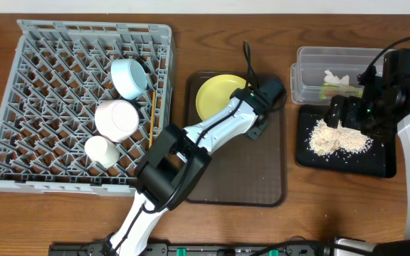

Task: Sort waste into correct bins and load items into the dishwasher
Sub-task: 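Reach the left gripper to the yellow plate edge and grasp it, then lift the yellow plate and stand it upright in the dish rack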

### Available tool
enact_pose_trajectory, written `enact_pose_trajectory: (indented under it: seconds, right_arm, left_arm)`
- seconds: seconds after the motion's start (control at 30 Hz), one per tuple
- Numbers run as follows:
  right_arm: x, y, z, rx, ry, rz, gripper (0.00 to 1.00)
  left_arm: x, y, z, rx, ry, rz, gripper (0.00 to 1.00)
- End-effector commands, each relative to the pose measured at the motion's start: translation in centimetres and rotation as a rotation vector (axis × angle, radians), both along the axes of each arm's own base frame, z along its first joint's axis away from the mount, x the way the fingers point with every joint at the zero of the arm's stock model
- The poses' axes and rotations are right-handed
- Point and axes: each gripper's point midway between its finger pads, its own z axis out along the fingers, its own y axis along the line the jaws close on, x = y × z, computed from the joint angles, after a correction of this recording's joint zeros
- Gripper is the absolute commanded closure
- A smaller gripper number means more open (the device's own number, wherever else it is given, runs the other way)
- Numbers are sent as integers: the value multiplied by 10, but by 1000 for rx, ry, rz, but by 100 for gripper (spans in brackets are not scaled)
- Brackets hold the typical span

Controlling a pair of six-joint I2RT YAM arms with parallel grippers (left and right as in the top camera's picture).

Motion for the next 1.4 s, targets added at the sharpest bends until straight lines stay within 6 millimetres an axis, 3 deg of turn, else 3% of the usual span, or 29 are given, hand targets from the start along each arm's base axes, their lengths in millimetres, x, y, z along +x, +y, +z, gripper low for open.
enact_pose_trajectory:
  seconds: [0.0,0.23,0.4,0.53,0.83,1.1,1.37]
  right_arm:
    - [0,-2,6,-1,-16,-18,1]
    - [-1,-2,6,-1,-11,-18,1]
    - [-2,-2,5,0,-6,-18,1]
    - [-2,-2,5,0,-6,-18,1]
    - [-2,-2,5,0,-6,-18,1]
    - [-3,-2,5,0,-6,-18,1]
    - [-2,-2,5,0,-6,-18,1]
  left_arm:
    - [-8,18,-21,100,6,0,62]
    - [-10,21,-24,120,3,-1,86]
    - [-8,23,-22,138,-10,1,92]
    - [-4,28,-7,194,-40,2,92]
    - [2,30,44,179,-129,20,92]
    - [3,31,107,86,-214,40,92]
    - [11,66,168,14,-284,119,92]
